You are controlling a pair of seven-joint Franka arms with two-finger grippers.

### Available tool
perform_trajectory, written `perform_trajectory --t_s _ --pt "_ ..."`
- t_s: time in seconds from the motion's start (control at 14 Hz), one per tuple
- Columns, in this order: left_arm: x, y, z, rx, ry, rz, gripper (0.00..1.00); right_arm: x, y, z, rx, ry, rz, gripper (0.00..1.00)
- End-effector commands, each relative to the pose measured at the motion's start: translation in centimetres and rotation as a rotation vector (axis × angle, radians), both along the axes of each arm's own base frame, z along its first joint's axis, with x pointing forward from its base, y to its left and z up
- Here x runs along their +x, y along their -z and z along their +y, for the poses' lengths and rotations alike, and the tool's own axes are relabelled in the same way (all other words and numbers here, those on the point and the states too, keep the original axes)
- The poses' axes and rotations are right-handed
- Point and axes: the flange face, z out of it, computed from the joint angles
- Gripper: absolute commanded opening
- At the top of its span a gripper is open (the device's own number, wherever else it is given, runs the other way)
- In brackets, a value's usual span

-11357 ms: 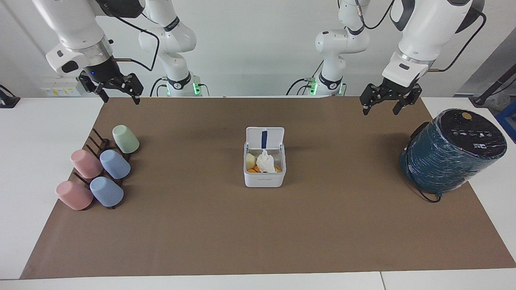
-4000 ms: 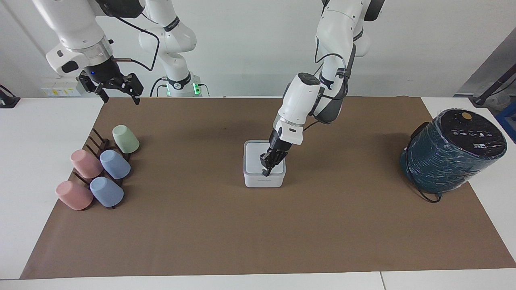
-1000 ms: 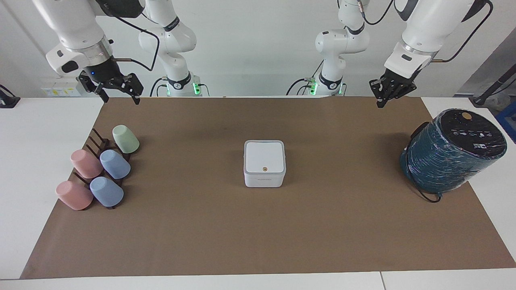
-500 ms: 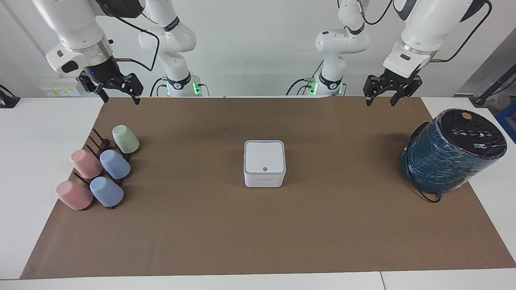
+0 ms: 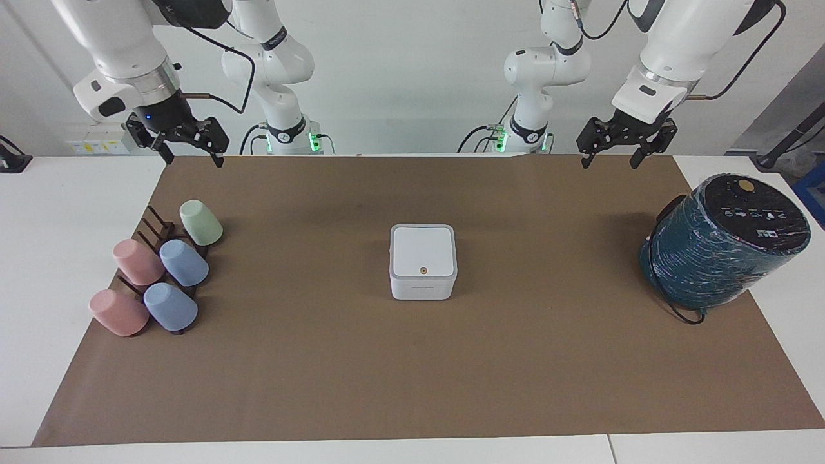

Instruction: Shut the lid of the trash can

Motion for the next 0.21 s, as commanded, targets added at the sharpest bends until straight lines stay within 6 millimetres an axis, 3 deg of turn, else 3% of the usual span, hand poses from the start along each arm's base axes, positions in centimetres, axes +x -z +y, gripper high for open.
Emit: perform_trajectory --t_s 0.0,0.14 --pt "-0.32 -0.26 0.17 0.000 0.000 -0.024 1.00 -0.41 -0.29 -0.26 -0.001 -0.024 0.009 1.00" --pt "-0.16 -0.28 0.15 -0.002 0.001 -0.033 1.00 -0.40 -0.29 -0.18 -0.001 -0.025 0.009 1.00"
